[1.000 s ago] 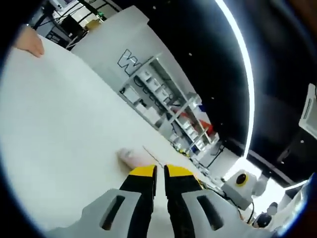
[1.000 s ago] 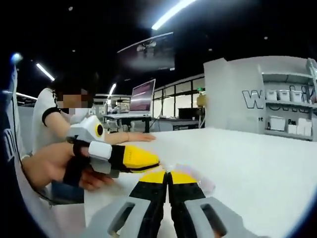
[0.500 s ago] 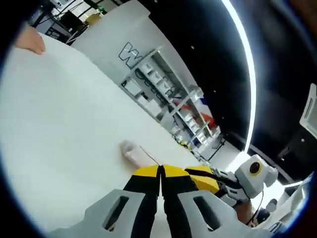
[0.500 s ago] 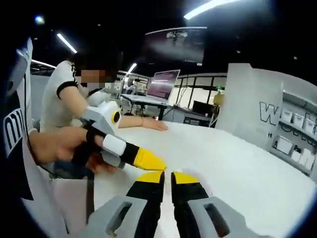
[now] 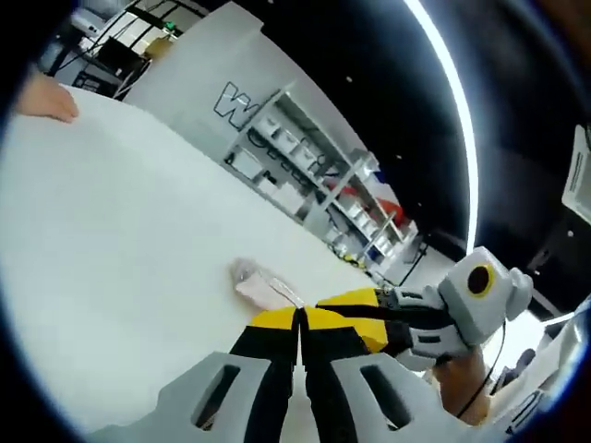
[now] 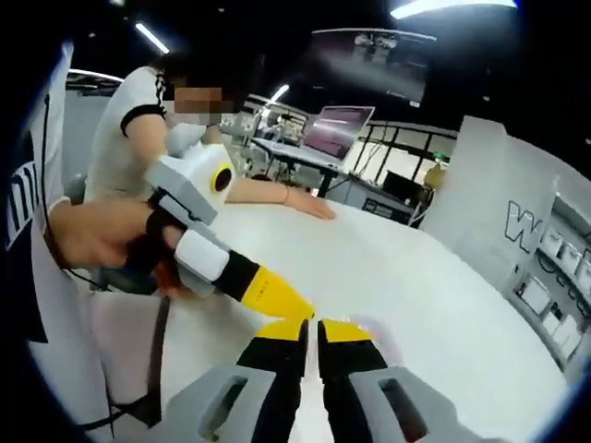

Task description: Open the resealable bag by pulling the two sides of the seal apart until the entire bag opening is separated and visibly accessible.

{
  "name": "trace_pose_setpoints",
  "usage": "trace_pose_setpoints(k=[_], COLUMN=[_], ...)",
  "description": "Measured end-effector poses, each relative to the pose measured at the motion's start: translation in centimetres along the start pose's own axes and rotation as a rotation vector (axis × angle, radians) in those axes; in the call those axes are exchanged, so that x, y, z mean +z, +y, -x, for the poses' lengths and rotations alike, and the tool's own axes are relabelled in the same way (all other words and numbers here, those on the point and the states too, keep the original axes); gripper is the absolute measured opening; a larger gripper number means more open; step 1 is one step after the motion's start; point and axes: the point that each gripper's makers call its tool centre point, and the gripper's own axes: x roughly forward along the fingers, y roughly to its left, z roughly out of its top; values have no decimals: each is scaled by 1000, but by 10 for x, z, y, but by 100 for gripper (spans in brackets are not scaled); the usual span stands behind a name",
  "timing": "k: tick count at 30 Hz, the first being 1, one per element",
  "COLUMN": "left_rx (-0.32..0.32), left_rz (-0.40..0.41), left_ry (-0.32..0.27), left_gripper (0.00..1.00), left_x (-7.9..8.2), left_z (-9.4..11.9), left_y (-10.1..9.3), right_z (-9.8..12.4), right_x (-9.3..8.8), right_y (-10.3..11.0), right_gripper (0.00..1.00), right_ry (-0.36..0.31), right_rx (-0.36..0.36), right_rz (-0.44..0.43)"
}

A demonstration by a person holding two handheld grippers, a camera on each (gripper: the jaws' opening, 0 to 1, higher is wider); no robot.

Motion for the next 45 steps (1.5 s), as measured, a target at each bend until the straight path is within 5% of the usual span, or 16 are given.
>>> trace_pose_setpoints(k=[8,22,45], left_rx=[4,-21,4], left_rz=[-1,135,33], left_ry=[5,-3,66], left_gripper=[2,10,1], left_x=[0,2,-6], left_z=[0,-6,-10], left_y=[4,4,9], right_z=[-1,7,5], right_x=[-4,-3,-5], right_y=[-7,-6,-9], right_gripper=[0,0,1], right_ry=[9,-14,-3], right_rx=[-12,-28,12], right_rz=[-30,-48,-51])
